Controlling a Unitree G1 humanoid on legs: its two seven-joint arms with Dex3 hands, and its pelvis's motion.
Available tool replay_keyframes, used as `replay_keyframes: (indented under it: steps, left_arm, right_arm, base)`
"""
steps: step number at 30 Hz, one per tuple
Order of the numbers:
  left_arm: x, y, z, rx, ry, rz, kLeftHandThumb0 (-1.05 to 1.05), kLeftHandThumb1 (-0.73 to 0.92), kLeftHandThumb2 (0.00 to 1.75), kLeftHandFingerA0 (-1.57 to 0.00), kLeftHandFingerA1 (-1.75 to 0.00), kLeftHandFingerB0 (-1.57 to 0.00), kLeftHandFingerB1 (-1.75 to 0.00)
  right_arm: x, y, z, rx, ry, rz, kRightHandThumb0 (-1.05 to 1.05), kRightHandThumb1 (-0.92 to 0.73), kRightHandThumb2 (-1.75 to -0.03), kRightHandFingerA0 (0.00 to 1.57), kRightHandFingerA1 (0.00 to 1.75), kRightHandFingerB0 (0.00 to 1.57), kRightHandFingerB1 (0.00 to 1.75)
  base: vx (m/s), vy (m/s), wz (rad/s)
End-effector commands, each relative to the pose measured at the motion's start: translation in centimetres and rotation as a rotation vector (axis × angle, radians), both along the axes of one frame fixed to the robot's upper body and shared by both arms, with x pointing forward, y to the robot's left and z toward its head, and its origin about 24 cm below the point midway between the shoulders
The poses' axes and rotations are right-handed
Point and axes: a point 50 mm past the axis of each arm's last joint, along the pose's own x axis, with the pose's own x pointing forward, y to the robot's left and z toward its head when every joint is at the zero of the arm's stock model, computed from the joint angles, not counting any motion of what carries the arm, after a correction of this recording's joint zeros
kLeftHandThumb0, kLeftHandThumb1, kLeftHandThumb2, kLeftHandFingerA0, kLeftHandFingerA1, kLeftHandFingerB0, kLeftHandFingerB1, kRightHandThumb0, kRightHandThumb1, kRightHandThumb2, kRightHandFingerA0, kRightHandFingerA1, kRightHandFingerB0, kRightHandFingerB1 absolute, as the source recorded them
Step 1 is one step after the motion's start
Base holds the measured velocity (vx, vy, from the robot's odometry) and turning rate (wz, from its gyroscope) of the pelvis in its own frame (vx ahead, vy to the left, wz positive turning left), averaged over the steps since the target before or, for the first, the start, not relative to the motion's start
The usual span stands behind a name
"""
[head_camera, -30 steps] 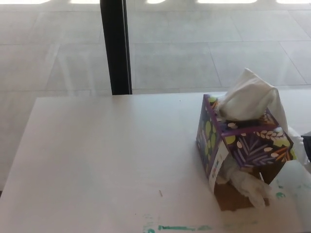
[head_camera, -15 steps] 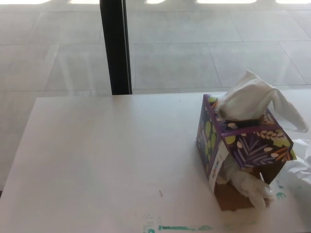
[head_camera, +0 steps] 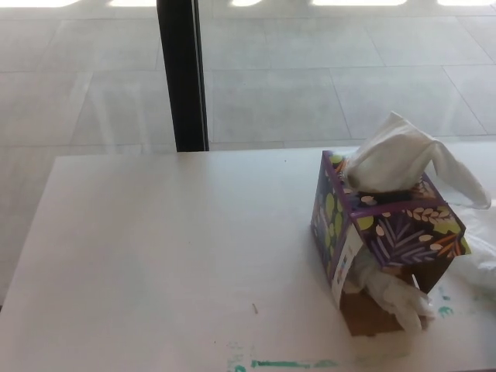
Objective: The robot uses its right hand to pull out a tissue from the tissue box kept in the middle of the desk and put it on the right side
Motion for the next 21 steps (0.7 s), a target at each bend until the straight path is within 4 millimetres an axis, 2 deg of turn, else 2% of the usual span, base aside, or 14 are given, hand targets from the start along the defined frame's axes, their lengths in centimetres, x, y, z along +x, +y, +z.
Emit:
replay_keyframes:
  steps: [1,2,9,10,12,13,14,16,17,20,21]
  left_arm:
    - [0.0,0.3,0.3,0.013,-0.021,0.003,-0.77,0.74,1.13,-0.56,-0.66,-0.41,-0.57]
    - [0.0,0.3,0.3,0.013,-0.021,0.001,-0.81,0.92,0.73,-0.60,-0.58,-0.44,-0.47]
    - [-0.2,0.3,0.3,0.018,-0.011,-0.004,-0.79,0.92,0.75,-0.62,-0.58,-0.48,-0.48]
    - [-0.4,0.4,0.3,0.017,-0.009,-0.002,-0.77,0.75,1.13,-0.59,-0.67,-0.44,-0.58]
    - [-0.3,0.4,0.3,0.014,-0.009,-0.002,-0.76,0.74,1.14,-0.58,-0.67,-0.44,-0.59]
    - [-0.4,0.4,0.3,0.013,-0.009,0.000,-0.81,0.92,0.75,-0.60,-0.59,-0.44,-0.47]
    - [-0.3,0.4,0.3,0.010,-0.012,0.007,-0.77,0.75,1.13,-0.58,-0.68,-0.43,-0.59]
    - [-0.1,0.4,0.3,0.007,-0.017,0.008,-0.76,0.74,1.13,-0.57,-0.68,-0.43,-0.59]
    - [0.0,0.4,0.4,0.005,-0.021,0.007,-0.76,0.75,1.13,-0.57,-0.67,-0.43,-0.59]
    - [-0.1,0.4,0.4,0.013,-0.017,-0.001,-0.75,0.75,1.13,-0.58,-0.67,-0.43,-0.58]
    - [-0.2,0.5,0.5,0.027,-0.007,0.001,-0.79,0.92,0.74,-0.65,-0.58,-0.48,-0.47]
  right_arm:
    - [0.3,-0.4,1.0,-0.034,0.082,-0.107,-1.04,-0.60,-0.60,0.00,0.00,0.00,0.00]
    - [0.4,-0.5,1.2,-0.023,0.092,-0.117,-1.04,-0.61,-0.60,0.00,0.00,0.00,0.00]
    - [0.0,-0.7,2.4,0.132,0.074,-0.150,-1.00,-0.60,-0.59,0.00,0.00,0.00,0.00]
    - [-0.1,-0.8,2.7,0.151,0.065,-0.145,-1.00,-0.62,-0.58,0.00,0.00,0.00,0.00]
    - [-0.2,-1.0,3.1,0.178,0.050,-0.149,-0.99,-0.62,-0.58,0.00,0.00,0.00,0.00]
    - [-0.2,-1.1,3.4,0.200,0.045,-0.160,-0.99,-0.61,-0.60,0.00,0.00,0.00,0.00]
    - [-0.3,-1.3,4.2,0.261,0.038,-0.182,-0.97,-0.62,-0.60,0.00,0.00,0.00,0.00]
    - [-0.4,-1.5,5.0,0.306,0.018,-0.196,-0.97,-0.63,-0.60,0.00,0.00,0.00,0.00]
    - [-0.7,-1.9,5.9,0.355,-0.006,-0.215,-1.04,-0.60,-0.98,0.00,0.08,0.00,0.00]
    - [-1.4,-2.6,7.6,0.427,-0.042,-0.245,-0.92,-0.58,-0.92,0.00,0.08,0.00,0.00]
    - [-1.8,-3.1,8.4,0.502,-0.089,-0.265,-0.73,-0.48,-0.86,0.03,0.28,0.04,0.27]
  base:
    - [0.00,0.000,0.00]
    - [0.00,0.000,0.00]
    - [0.00,0.000,0.00]
    - [0.00,0.000,0.00]
    - [0.00,0.000,0.00]
    - [0.00,0.000,0.00]
    - [0.00,0.000,0.00]
    - [0.00,0.000,0.00]
    - [0.00,0.000,0.00]
    - [0.00,0.000,0.00]
    - [0.00,0.000,0.00]
